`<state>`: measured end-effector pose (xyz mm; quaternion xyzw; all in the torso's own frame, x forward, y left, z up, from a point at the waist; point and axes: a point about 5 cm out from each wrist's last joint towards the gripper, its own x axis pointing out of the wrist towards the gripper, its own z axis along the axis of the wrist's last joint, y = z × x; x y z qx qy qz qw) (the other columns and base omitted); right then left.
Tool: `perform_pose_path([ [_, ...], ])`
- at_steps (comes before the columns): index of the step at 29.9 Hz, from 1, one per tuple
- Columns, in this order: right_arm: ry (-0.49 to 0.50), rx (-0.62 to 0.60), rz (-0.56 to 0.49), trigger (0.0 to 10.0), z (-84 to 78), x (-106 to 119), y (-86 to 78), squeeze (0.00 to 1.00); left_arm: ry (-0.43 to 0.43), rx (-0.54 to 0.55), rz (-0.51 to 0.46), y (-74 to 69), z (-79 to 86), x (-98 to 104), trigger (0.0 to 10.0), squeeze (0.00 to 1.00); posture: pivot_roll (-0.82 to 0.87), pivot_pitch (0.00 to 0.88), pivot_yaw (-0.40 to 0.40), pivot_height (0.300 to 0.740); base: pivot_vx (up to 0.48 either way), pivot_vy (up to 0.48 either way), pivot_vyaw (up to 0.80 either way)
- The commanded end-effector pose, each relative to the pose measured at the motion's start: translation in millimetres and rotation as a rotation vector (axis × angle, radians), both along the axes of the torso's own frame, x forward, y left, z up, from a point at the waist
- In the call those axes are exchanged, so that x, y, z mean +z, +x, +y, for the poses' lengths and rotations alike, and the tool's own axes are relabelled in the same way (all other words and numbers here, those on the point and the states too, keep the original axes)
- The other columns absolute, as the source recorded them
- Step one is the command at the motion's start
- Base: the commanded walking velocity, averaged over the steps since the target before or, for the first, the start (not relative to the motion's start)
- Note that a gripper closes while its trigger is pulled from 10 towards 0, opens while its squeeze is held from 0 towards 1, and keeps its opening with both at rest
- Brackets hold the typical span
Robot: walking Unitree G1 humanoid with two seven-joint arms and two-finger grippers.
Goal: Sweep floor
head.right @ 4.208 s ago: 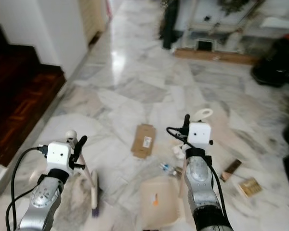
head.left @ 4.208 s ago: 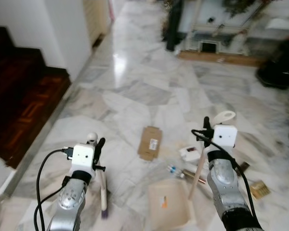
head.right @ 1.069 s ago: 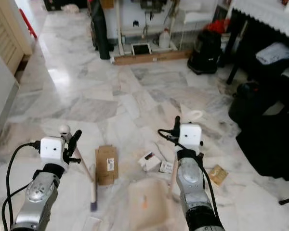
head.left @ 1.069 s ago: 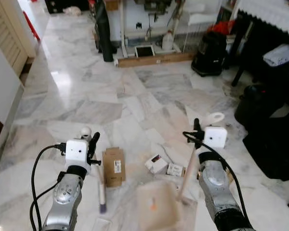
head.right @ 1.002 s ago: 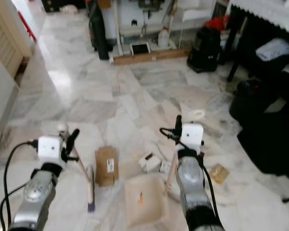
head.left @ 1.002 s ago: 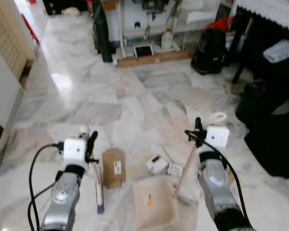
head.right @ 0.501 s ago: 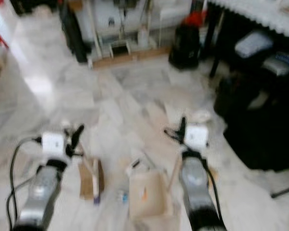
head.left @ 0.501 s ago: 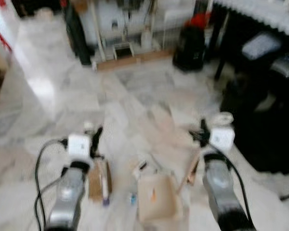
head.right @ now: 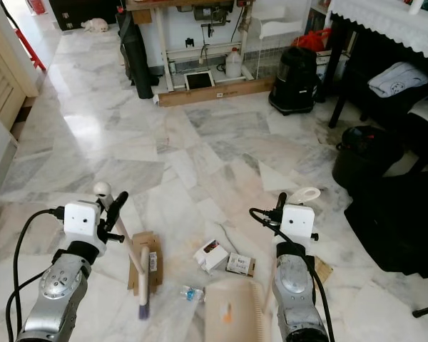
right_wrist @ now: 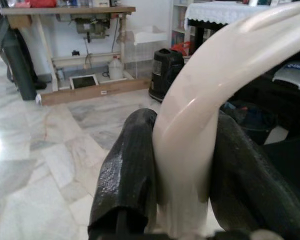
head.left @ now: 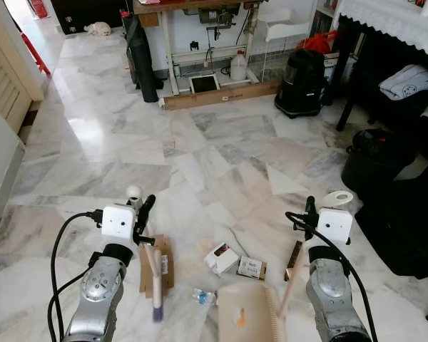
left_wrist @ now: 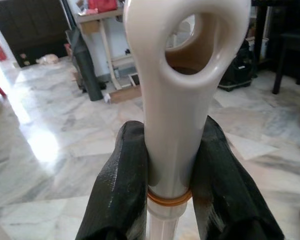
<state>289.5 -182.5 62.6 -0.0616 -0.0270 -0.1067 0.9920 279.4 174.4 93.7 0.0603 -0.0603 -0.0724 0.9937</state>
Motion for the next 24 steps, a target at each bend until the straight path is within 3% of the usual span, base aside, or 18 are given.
perform_pose_path([
  [1, -0.003, -0.004, -0.016, 10.0, 0.8, 3, 0.4, 0.00, 0.001, -0.002, -0.032, 1.7, 2.0, 8, 10.0, 0.00, 0.07, 0.063, 0.046, 0.740, 0.000, 0.000, 0.00],
  [9, -0.015, -0.032, 0.041, 10.0, -2.7, -11, -11.8, 0.00, 0.001, -0.036, 0.016, -1.2, 1.7, 1, 10.0, 0.00, 0.06, 0.079, 0.052, 0.740, 0.000, 0.000, 0.00],
  [24, -0.019, -0.021, 0.071, 10.0, 4.9, -17, -3.9, 0.00, 0.023, -0.101, 0.095, 1.1, 1.5, -8, 10.0, 0.00, 0.07, 0.104, 0.079, 0.740, 0.000, 0.000, 0.00],
])
